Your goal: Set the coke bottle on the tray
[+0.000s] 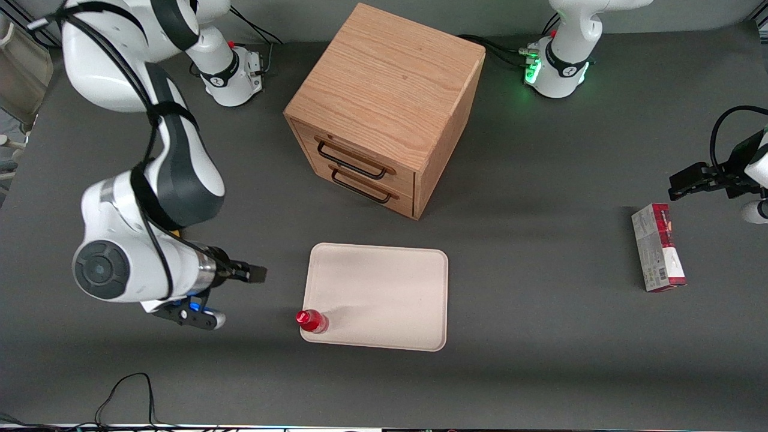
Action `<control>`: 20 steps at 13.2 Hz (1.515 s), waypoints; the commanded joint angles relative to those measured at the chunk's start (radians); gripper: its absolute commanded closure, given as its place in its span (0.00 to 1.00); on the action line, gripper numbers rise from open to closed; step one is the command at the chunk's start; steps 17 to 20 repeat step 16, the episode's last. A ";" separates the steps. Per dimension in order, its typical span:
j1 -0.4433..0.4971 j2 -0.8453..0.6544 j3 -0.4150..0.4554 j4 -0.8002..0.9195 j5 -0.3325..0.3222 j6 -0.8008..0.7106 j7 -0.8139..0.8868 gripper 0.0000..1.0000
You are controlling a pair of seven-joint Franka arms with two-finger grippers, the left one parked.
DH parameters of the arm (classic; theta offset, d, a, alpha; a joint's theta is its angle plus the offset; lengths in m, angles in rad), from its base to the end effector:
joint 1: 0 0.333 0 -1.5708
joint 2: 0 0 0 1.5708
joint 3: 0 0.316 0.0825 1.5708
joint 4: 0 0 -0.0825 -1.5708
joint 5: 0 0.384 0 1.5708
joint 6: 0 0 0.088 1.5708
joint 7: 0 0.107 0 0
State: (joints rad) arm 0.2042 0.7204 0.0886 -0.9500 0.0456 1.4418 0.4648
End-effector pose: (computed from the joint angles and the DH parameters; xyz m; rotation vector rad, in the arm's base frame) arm 0.6959 0.1925 0.4375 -3.0886 0.2890 0.3879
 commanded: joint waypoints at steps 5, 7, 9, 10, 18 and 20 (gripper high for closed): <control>-0.006 -0.669 -0.116 -0.803 -0.023 0.118 -0.445 0.00; 0.000 -0.775 -0.138 -0.851 -0.021 0.112 -0.514 0.00; 0.001 -0.800 -0.182 -0.813 -0.021 0.095 -0.528 0.00; -0.003 -0.800 -0.190 -0.782 -0.021 0.071 -0.570 0.00; -0.006 -0.779 -0.196 -0.742 -0.018 0.068 -0.574 0.00; -0.006 -0.779 -0.196 -0.742 -0.018 0.068 -0.574 0.00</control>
